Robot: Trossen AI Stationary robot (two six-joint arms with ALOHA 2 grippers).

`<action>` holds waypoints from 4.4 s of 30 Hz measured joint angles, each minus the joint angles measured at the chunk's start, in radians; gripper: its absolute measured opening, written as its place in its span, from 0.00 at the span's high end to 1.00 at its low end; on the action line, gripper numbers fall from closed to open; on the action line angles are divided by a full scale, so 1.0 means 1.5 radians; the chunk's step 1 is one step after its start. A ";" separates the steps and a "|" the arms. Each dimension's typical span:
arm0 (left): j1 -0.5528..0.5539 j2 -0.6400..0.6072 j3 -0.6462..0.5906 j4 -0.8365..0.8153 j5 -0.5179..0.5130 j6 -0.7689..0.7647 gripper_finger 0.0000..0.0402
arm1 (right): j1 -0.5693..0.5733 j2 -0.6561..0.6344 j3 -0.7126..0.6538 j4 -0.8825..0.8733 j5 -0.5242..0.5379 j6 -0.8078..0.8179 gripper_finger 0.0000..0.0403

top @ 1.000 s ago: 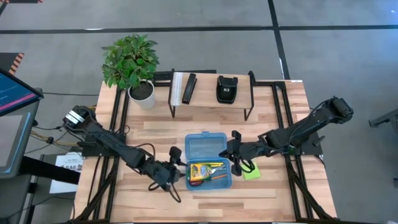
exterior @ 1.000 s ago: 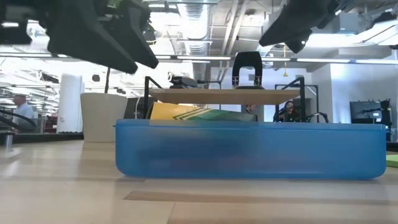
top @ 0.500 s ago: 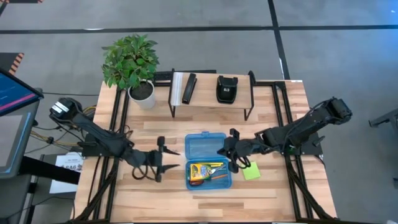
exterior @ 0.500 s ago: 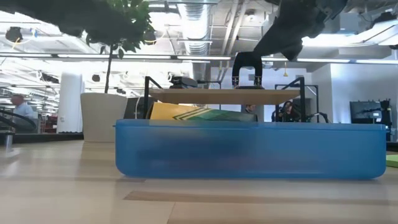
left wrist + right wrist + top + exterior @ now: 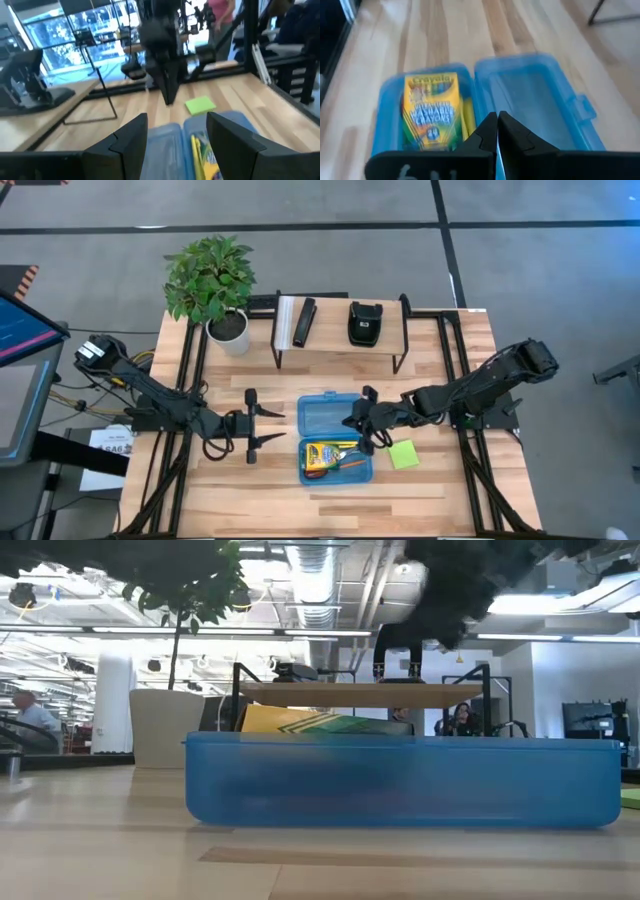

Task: Pack school essentials
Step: Put the green sticky notes into the blue supply box

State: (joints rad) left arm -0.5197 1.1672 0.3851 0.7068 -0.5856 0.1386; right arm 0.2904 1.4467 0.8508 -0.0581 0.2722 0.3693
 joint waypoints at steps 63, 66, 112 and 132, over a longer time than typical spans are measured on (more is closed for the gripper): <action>0.051 -0.211 -0.185 0.109 0.141 -0.112 0.52 | 0.010 -0.001 -0.002 0.007 -0.003 0.015 0.91; 0.051 -0.211 -0.185 0.115 0.136 -0.129 0.52 | 0.009 -0.001 -0.002 0.007 -0.003 0.015 0.91; 0.061 -0.264 -0.184 0.115 0.072 -0.090 0.52 | 0.132 -0.001 0.096 -0.564 -0.162 0.337 0.46; 0.061 -0.264 -0.184 0.116 0.089 -0.118 0.52 | 0.134 -0.001 0.096 -0.564 -0.162 0.309 0.46</action>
State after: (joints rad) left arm -0.4282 0.7715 0.1089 0.8806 -0.4519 -0.0383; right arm 0.4911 1.4445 0.9951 -0.9042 0.0292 0.8328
